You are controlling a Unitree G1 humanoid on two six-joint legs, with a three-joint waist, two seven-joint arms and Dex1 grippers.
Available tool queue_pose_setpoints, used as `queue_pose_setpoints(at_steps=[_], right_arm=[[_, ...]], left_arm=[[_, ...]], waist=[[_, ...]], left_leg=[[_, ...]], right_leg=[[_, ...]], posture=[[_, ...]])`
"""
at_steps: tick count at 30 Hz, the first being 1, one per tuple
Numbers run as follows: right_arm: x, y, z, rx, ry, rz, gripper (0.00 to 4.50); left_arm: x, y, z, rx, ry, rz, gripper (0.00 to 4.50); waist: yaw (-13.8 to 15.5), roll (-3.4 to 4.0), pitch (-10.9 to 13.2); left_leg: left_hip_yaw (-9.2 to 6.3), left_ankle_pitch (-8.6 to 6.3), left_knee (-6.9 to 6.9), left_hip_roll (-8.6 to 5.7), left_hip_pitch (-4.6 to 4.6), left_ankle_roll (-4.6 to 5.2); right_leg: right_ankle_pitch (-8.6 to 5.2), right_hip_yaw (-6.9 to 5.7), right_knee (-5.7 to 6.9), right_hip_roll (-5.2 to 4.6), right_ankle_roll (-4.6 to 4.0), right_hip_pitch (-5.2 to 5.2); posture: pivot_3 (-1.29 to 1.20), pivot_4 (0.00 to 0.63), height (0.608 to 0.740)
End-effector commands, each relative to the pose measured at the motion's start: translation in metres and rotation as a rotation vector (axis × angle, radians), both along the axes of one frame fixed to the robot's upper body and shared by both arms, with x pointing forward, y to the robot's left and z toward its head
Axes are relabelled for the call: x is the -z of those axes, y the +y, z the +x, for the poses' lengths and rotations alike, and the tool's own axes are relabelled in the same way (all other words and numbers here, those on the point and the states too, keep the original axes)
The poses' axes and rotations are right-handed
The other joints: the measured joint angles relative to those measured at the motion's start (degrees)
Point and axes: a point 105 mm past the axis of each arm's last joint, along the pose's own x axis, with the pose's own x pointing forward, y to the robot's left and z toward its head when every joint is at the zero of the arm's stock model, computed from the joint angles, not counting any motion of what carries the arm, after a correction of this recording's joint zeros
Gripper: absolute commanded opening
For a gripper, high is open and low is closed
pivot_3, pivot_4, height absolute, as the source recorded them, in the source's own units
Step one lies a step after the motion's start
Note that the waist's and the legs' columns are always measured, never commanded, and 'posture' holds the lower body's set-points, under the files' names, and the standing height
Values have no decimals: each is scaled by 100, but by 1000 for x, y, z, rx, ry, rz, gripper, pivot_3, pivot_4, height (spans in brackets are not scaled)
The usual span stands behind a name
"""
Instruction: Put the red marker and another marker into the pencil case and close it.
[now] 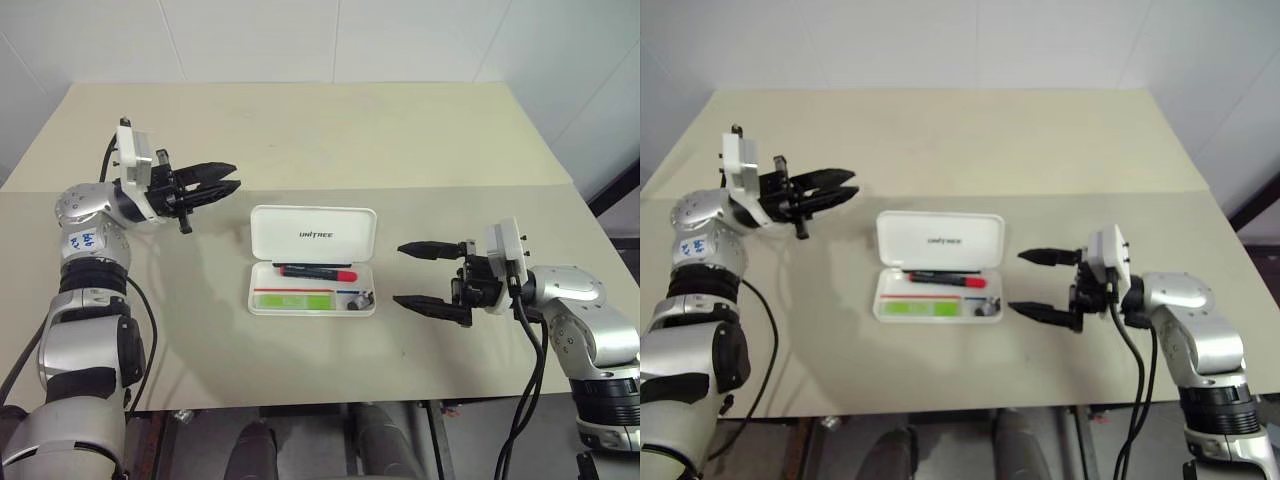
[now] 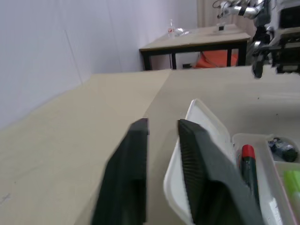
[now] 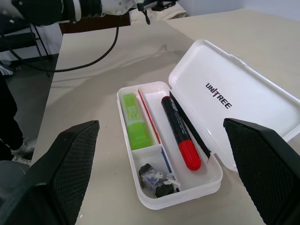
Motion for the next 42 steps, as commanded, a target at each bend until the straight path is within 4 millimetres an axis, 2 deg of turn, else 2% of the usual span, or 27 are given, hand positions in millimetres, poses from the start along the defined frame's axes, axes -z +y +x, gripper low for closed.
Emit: queue_pose_setpoints(at_steps=[1, 6, 11, 14, 21, 34, 42], right_arm=[[-14, -10, -6, 23, -58, 14, 4500], [-13, -19, -7, 55, -59, -12, 4500], [-14, -22, -8, 66, -62, -14, 4500], [-12, -26, -9, 72, -54, -22, 4500], [-12, -33, -13, 57, -42, -38, 4500], [-24, -49, -2, -53, -32, -2, 4500], [-24, -41, 6, -51, -54, -19, 4500]], left_arm=[[1, 0, 14, -103, 1, 45, 36], [24, -10, 26, -157, 74, 147, 36], [42, -23, 25, -105, 143, 181, 36], [46, -30, 19, -31, 167, 182, 36], [40, -34, -1, 175, 194, 152, 36], [65, -49, -39, 410, 208, 353, 36], [87, -63, -52, 519, 108, 541, 36]], waist=[[11, 0, 0], [35, 0, 0], [36, 0, 0], [33, 0, 0], [30, 0, 0], [10, 2, 1], [15, 2, 1]], left_leg=[[-1, 0, -1, 0, -1, 0], [0, 0, 1, -1, -3, 0], [0, 0, 4, -1, -2, -1], [0, 0, 1, -1, -2, -1], [0, 0, 1, -1, -2, -1], [-2, 1, 9, 0, 2, -1], [-2, 1, 8, 0, 2, -1]], right_leg=[[-1, 0, 0, 0, 1, 0], [0, 0, 0, 0, 3, 1], [0, 0, 3, 1, 3, 1], [0, 0, 2, 1, 3, 0], [0, 0, 1, 1, 3, 1], [0, 5, 15, 1, 3, 2], [-1, 5, 12, 1, 0, 2]], posture=[[0, 150, 740], [0, 150, 740], [0, 150, 740], [0, 150, 740], [0, 150, 740], [0, 150, 740], [0, 150, 740]])
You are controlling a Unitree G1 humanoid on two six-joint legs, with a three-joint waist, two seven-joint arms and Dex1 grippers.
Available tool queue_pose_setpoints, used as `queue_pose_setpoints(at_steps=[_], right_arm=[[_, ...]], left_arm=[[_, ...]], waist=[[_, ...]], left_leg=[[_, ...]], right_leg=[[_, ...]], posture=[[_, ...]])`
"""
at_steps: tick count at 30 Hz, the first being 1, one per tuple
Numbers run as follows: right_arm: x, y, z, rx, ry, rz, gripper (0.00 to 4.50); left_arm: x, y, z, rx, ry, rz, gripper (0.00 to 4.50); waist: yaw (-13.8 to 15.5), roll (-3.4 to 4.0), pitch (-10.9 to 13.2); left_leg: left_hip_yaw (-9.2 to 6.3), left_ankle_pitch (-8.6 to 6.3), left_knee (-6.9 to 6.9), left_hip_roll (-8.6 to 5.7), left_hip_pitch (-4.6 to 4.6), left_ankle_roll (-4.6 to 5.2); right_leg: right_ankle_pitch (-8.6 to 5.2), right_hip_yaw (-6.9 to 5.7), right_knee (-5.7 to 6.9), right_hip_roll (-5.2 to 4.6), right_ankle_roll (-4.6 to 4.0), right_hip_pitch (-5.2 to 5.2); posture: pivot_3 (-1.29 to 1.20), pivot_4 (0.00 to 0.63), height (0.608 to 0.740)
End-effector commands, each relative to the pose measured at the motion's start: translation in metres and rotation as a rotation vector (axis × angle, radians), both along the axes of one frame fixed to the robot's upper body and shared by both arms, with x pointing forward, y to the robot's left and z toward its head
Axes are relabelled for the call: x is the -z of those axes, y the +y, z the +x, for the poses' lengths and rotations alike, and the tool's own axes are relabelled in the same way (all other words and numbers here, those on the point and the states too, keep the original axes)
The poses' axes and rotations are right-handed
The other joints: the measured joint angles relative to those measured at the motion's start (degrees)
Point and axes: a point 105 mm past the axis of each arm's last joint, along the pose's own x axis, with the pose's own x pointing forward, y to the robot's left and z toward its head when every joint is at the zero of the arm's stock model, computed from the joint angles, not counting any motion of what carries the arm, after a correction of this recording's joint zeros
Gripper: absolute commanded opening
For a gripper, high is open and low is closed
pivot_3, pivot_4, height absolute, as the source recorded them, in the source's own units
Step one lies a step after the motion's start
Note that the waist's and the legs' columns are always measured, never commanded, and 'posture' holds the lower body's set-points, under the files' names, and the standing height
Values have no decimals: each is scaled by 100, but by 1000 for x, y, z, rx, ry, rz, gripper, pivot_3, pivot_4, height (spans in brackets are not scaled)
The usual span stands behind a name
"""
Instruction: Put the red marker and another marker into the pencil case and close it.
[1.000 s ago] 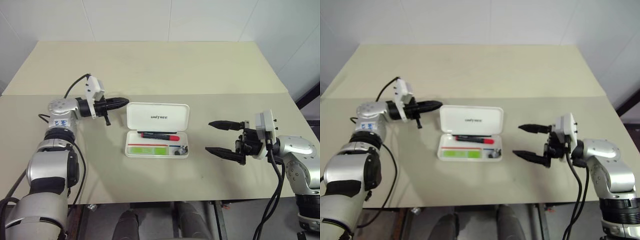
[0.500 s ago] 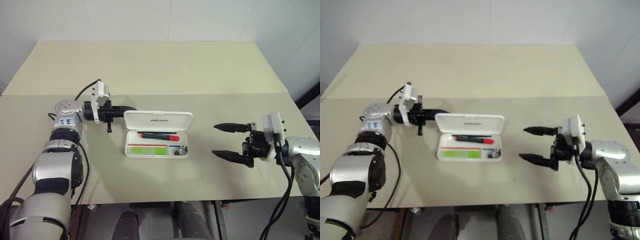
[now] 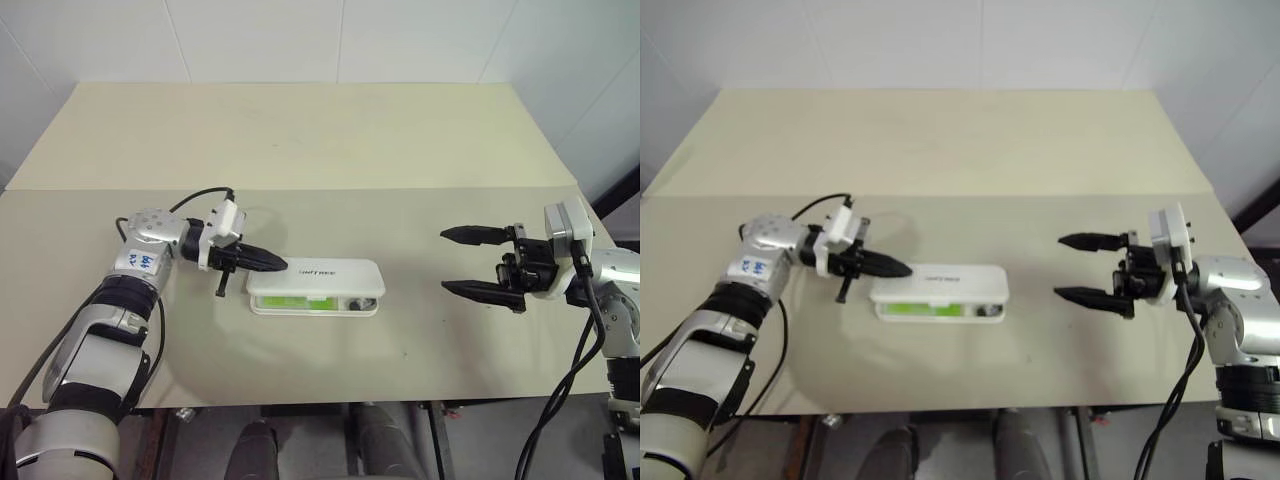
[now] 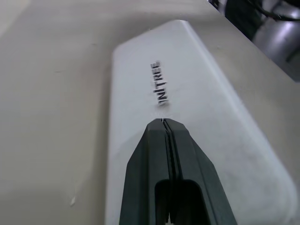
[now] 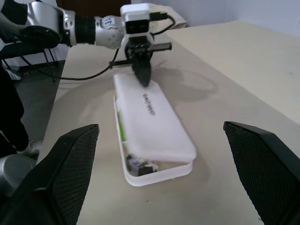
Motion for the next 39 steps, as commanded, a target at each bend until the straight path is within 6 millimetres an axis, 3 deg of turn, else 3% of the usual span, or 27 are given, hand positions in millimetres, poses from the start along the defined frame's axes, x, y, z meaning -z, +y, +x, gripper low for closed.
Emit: queue_pose_setpoints(at_steps=[1, 17, 22, 25, 27, 31, 34, 39], right_arm=[[-5, 6, -3, -22, -40, -5, 4500], [1, 14, -7, -3, -40, 3, 4500], [1, 15, -6, -2, -44, -1, 4500], [2, 15, -6, 0, -45, 0, 4500], [4, 16, -7, 3, -40, 2, 4500], [6, 16, -8, 6, -34, 7, 4500], [8, 17, -8, 7, -31, 12, 4500], [9, 18, -7, 6, -29, 20, 4500]], left_arm=[[5, 1, -13, 147, -38, 93, 36], [36, -4, -14, 307, -232, 299, 36], [13, -15, -7, 230, -231, 117, 36], [-21, -20, 1, 123, -206, -145, 36], [-38, -18, 4, 61, -202, -286, 36], [-48, -7, 4, -39, -204, -404, 36], [-53, -1, 3, -113, -237, -460, 641], [-50, 4, -4, -192, -224, -486, 2322]], waist=[[0, 0, 0], [56, 5, -3], [74, 9, -6], [92, 9, -4], [92, 10, -4], [89, 11, -5], [91, 12, -4], [127, 12, -4]], left_leg=[[0, 0, 0, 0, 0, 0], [2, 0, 20, -1, 2, 1], [4, 2, 25, -2, 5, 4], [3, 3, 26, -2, -1, 5], [3, 3, 24, -1, -5, 5], [3, 2, 4, -1, 3, 7], [2, 2, 2, -1, 2, 6], [2, 2, 12, -1, 2, 5]], right_leg=[[0, 0, 0, 0, 0, 0], [-6, 6, -5, 0, -13, 10], [-8, 12, -5, 2, -16, 14], [-7, 13, -6, 4, -13, 12], [2, 13, -5, 5, 3, 7], [2, 12, 1, 5, 4, 5], [2, 12, 0, 5, 4, 1], [5, 11, 3, 4, 5, 3]], posture=[[0, 150, 740], [0, 150, 740], [0, 150, 740], [0, 150, 740], [0, 150, 740], [0, 150, 740], [0, 150, 740], [0, 150, 740]])
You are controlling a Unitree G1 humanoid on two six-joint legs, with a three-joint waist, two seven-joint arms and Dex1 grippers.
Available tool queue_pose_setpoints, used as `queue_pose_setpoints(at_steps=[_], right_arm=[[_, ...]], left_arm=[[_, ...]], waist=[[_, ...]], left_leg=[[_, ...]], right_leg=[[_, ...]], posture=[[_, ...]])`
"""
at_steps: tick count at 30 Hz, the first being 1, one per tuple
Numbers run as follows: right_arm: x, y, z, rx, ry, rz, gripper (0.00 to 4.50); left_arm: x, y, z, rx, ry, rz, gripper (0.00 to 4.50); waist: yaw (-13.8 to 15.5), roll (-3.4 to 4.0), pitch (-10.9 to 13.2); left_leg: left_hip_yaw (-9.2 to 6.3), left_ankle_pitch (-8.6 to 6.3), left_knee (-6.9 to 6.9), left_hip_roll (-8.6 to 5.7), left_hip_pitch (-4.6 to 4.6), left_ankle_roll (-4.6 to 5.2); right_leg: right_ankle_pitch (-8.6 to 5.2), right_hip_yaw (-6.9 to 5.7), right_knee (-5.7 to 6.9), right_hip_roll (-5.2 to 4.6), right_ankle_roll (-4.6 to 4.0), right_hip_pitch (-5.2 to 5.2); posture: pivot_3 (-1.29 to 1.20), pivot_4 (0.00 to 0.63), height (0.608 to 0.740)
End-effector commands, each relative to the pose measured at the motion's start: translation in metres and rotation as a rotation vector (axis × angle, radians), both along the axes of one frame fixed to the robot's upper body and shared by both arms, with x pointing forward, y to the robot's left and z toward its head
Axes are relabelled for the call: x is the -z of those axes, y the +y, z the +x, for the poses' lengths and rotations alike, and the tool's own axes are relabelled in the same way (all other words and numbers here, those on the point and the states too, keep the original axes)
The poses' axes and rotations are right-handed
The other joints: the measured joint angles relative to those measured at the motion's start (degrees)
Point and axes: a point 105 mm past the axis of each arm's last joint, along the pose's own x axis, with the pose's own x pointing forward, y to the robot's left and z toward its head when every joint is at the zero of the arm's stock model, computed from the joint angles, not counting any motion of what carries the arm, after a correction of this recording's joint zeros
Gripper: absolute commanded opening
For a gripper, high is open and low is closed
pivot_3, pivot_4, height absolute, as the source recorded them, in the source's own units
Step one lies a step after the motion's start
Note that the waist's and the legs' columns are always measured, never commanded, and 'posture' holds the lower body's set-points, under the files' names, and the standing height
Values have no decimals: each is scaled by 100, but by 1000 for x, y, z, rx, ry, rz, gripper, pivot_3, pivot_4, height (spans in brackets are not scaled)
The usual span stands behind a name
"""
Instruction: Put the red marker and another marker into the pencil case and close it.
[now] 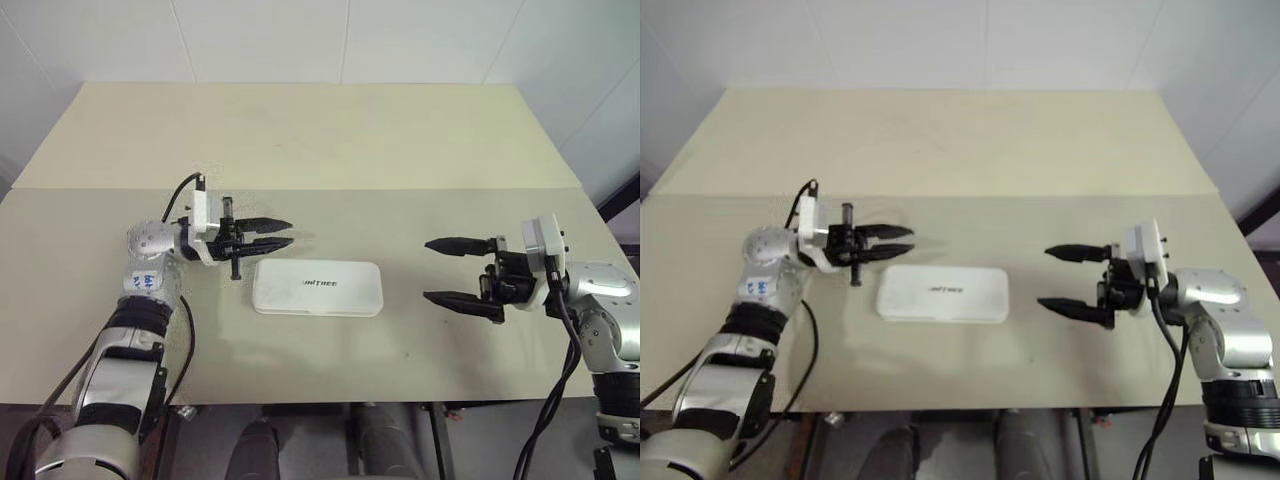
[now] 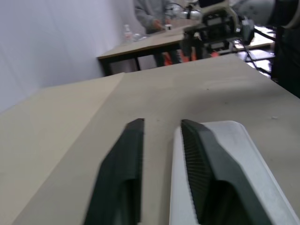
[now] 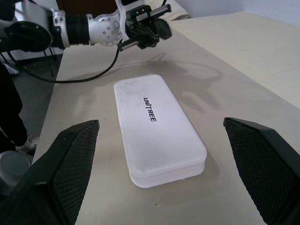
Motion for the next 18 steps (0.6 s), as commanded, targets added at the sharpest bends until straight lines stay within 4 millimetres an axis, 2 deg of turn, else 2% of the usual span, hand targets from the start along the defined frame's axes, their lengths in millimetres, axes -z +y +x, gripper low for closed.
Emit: queue_pose_setpoints(at_steps=[1, 6, 7, 14, 18], right_arm=[[-8, 2, -1, -12, -44, 15, 4500], [-7, 1, -1, -17, -43, 15, 4500], [-7, 1, -1, -17, -43, 14, 4500], [-5, -3, -2, -10, -48, 11, 4500], [-4, -4, -4, -3, -46, 13, 4500]], left_arm=[[-6, 3, -8, -31, -26, -13, 2642], [-6, 8, -17, -38, 11, 2, 4295], [-5, 9, -19, -36, 18, 8, 4485], [-10, 25, -19, -97, 21, 39, 4485], [-21, 45, -10, -221, -8, 31, 4485]], waist=[[1, 0, 0], [4, 0, 0], [3, 0, 0], [-3, 0, 0], [-8, 0, 0]], left_leg=[[0, 0, 2, 0, 1, 0], [0, 1, 3, 0, 1, -1], [0, 1, 3, 0, 0, -1], [0, 1, 2, 0, 0, -1], [1, 0, -2, 0, 0, -1]], right_leg=[[0, 0, 1, 0, 0, 1], [1, -1, 0, 0, -1, 1], [1, 0, 0, 0, -1, 1], [1, 0, -5, 0, -2, 1], [1, 0, -9, 0, -2, 1]], posture=[[0, 150, 740], [0, 150, 740], [0, 150, 740], [0, 150, 740], [0, 150, 740]])
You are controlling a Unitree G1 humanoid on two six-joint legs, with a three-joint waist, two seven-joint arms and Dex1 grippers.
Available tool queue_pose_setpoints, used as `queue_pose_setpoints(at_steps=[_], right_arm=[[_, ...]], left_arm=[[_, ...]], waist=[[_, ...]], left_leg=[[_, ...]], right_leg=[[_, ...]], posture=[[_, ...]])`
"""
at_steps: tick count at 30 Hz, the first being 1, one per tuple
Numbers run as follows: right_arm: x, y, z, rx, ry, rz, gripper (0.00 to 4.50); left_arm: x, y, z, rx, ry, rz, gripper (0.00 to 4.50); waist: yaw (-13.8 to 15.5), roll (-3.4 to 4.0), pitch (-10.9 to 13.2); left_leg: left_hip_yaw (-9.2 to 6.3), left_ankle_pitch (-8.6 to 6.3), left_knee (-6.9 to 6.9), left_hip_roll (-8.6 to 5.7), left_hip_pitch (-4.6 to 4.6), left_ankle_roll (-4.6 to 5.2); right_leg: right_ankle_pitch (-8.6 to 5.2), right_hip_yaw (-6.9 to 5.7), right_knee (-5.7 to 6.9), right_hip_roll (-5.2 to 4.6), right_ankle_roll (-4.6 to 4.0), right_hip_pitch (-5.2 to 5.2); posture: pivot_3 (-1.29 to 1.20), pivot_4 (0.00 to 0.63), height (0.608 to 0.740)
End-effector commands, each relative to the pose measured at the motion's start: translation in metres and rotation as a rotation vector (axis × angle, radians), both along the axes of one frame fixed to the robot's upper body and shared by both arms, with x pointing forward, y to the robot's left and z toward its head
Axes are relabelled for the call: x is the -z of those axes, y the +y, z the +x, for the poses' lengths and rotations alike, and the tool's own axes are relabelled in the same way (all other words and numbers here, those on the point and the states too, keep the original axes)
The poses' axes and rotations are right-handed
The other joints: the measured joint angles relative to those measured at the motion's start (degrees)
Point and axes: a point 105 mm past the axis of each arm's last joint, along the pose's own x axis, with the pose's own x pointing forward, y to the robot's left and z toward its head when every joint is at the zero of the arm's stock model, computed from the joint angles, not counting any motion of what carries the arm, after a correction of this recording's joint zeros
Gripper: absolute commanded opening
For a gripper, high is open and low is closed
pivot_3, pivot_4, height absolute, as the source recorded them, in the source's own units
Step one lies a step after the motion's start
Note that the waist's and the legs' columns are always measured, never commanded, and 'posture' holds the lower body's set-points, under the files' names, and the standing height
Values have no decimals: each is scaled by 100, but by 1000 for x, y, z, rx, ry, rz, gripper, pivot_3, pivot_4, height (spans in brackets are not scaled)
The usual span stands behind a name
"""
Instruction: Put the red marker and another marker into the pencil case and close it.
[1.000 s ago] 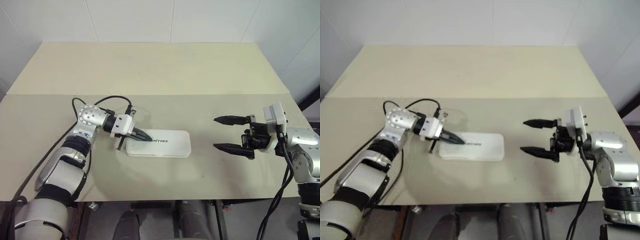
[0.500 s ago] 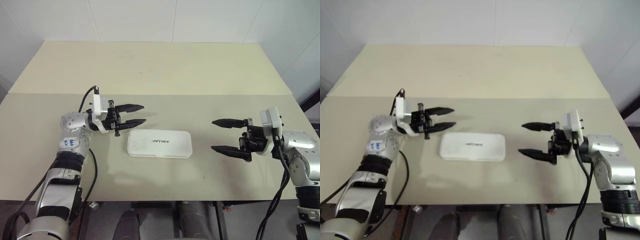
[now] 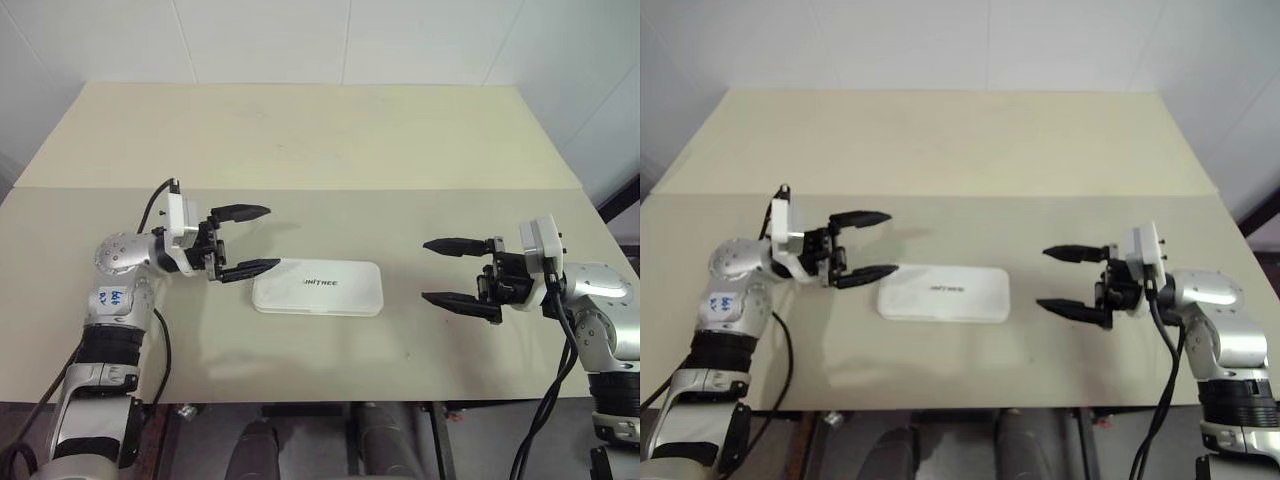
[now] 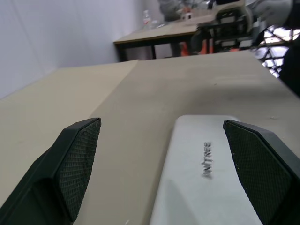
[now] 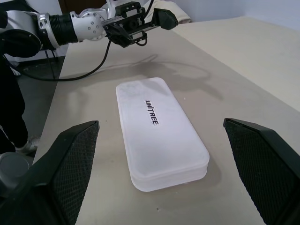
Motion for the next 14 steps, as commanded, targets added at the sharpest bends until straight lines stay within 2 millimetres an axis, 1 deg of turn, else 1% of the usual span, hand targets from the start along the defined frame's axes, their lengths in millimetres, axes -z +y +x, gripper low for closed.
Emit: queue_pose_setpoints(at_steps=[1, 4, 5, 8, 12, 14], right_arm=[[-9, -3, -3, 4, -47, 9, 4500], [-10, -11, 2, 32, -62, 6, 4500], [-11, -12, 2, 43, -71, 3, 4500], [-15, -11, 2, 61, -93, 17, 4500], [-15, -1, -9, 57, -93, 44, 4500], [-15, -1, -11, 65, -92, 52, 4500]], left_arm=[[-17, 17, -1, -61, -40, 12, 4485], [-17, 16, -6, -23, -22, 38, 4485], [-16, 21, -5, -29, -12, 58, 4485], [-16, 34, 0, -54, 1, 107, 4485], [-24, 52, 11, -152, -26, 131, 4485], [-24, 52, 13, -151, -26, 131, 4485]], waist=[[-6, 0, 0], [-5, 0, 0], [-4, 0, 0], [3, 0, 0], [8, 0, 0], [8, 0, 0]], left_leg=[[0, 0, 0, 0, 0, 0], [0, 0, -2, 0, 0, 0], [0, 0, -2, 0, 0, 0], [0, 0, -3, 0, 0, 0], [0, 0, -6, 0, -2, 0], [0, 0, -11, 0, -3, 0]], right_leg=[[0, 0, 0, 0, 0, 0], [0, 0, -1, 0, 0, 0], [0, 0, -2, 0, 0, 0], [-1, -2, -2, 0, -2, 0], [-2, -4, -6, 0, -3, -1], [-2, -4, -10, -1, -3, -1]], posture=[[0, 150, 740], [0, 150, 740], [0, 150, 740], [0, 150, 740], [0, 150, 740], [0, 150, 740]])
